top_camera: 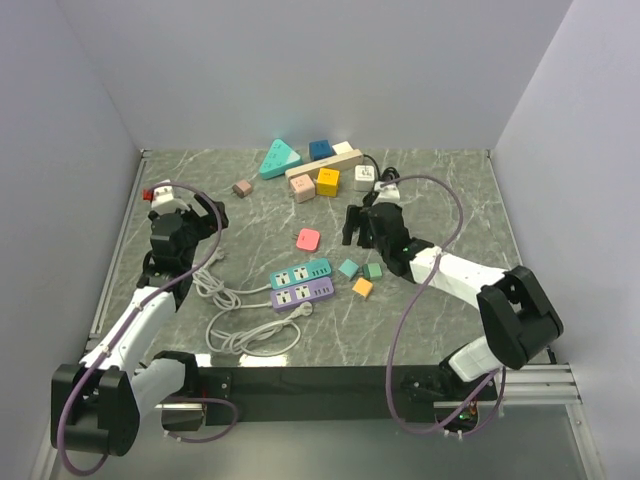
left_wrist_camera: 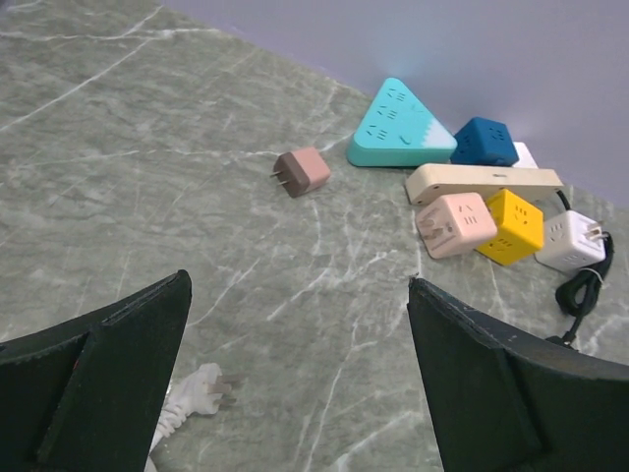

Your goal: Insert the plug

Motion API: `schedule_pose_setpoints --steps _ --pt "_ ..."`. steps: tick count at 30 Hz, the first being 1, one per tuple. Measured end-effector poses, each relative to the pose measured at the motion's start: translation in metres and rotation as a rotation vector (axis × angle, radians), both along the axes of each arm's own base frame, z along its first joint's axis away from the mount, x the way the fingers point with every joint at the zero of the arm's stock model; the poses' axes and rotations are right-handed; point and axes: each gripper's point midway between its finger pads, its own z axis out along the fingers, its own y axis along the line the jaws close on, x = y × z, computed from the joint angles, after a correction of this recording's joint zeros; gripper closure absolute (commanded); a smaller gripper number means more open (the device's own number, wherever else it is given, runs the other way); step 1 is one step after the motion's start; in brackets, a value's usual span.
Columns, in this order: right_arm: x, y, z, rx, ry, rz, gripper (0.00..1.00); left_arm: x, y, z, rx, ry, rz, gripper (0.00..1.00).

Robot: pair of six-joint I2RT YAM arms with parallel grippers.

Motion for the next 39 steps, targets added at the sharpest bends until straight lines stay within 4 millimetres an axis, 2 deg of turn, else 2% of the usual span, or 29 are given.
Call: schedule_pose_setpoints --steps 4,11,15,21,39 --pt "-0.021 -0.008 -0.018 -0.009 0.069 -0.041 0.07 0.000 -0.008 0.002 -0.009 -0.010 -0.037 0.06" --pt "-0.059 -0.036 -0.054 -0.059 0.175 -0.107 0.14 -0.003 -0.023 0.000 -0.013 -0.010 -0.093 0.07" --pt "-0.062 -0.040 -0.058 -0.068 0.182 -0.121 0.23 -0.004 -0.031 0.001 -0.015 -0.015 -0.121 0.08" --pt "-0.062 -0.040 -0.062 -0.075 0.191 -0.122 0.29 -0.005 -0.039 0.001 -0.012 -0.014 -0.144 0.08" --pt "-0.079 -0.040 -0.081 -0.081 0.264 -0.091 0.26 -0.006 -0.048 -0.002 -0.004 -0.005 -0.173 0.08"
